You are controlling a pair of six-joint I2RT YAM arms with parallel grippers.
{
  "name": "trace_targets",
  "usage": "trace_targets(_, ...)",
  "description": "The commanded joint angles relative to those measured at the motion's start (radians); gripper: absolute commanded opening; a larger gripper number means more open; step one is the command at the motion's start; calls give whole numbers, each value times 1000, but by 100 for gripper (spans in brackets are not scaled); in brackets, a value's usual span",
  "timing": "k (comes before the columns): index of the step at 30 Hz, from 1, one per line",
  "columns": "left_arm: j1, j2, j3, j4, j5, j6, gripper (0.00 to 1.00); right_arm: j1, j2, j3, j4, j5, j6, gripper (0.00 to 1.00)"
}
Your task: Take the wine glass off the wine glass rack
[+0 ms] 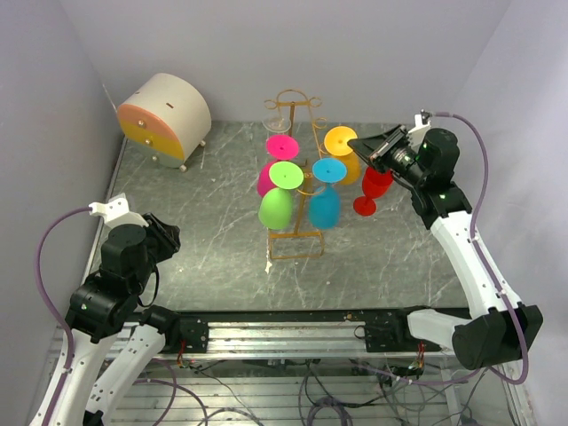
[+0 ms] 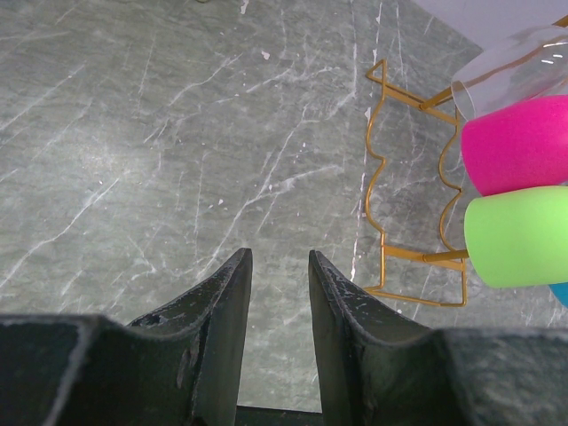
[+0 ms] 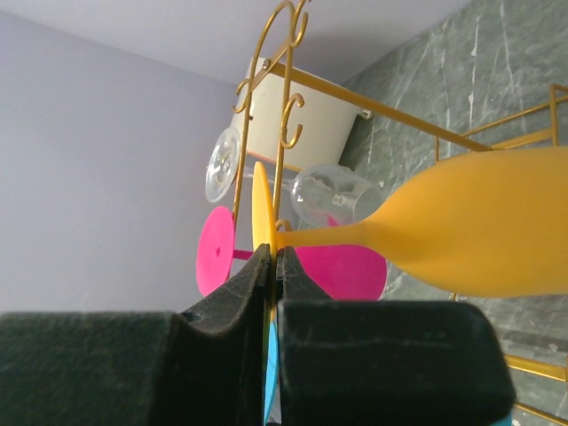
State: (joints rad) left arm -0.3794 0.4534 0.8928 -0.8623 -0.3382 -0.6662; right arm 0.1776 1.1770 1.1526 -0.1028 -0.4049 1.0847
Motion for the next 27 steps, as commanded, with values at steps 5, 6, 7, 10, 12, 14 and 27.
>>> trace_targets(5, -6, 1, -1, 3, -24, -6, 43, -11, -30, 21, 7, 94, -35, 0)
trace_targets(6, -5, 1, -1, 3, -24, -6, 43, -10, -34, 37, -6, 124, -60, 0)
trace_targets(7, -6, 2, -1, 2, -24, -7, 43, -11, -41, 55, -23, 151, -88, 0)
trace_targets(10, -6, 1, -1, 2, -24, -6, 43, -12, -66, 116, -59, 224, -177, 0)
trace_targets(12, -6, -1, -2, 5, -24, -7, 43, -10, -87, 155, -78, 262, -243, 0)
trace_targets(14, -6, -1, -1, 5, -24, -8, 43, -10, -104, 184, -78, 265, -312, 0)
trace_targets(27, -6, -37, 26, -14, 129, -118, 62, 185, -88, 506, -331, 148, -742, 0)
